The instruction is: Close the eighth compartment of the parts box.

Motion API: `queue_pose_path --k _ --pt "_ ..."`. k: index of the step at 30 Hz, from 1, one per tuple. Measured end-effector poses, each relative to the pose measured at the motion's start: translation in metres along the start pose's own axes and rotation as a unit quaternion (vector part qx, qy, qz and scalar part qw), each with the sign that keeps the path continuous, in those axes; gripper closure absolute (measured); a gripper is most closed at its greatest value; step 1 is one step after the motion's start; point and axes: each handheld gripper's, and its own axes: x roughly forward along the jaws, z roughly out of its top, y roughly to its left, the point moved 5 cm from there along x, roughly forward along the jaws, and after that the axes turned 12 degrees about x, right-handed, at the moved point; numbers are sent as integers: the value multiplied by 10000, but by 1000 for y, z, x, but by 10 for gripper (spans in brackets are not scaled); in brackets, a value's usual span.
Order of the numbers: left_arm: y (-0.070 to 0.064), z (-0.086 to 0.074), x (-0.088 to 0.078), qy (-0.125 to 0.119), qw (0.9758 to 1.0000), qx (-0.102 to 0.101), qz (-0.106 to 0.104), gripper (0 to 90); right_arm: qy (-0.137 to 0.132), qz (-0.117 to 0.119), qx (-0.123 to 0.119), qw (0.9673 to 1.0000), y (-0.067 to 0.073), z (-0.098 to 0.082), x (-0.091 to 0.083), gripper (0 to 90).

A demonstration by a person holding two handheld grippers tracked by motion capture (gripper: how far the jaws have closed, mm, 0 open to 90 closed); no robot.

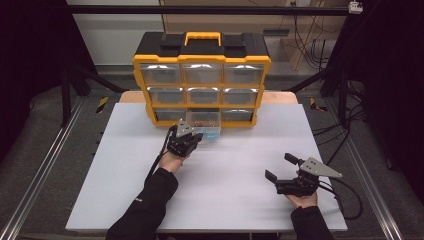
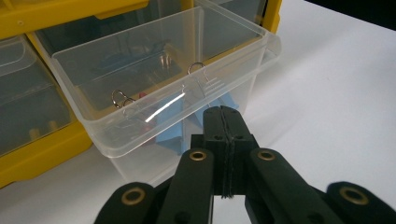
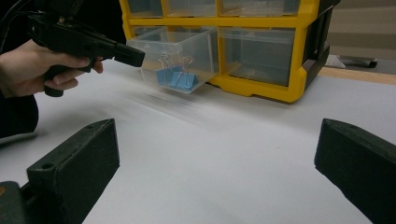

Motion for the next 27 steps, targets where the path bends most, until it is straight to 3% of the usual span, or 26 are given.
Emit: queue_pose_path --k 27 --pt "11 0 17 17 9999 77 109 889 -19 40 -26 10000 0 0 0 5"
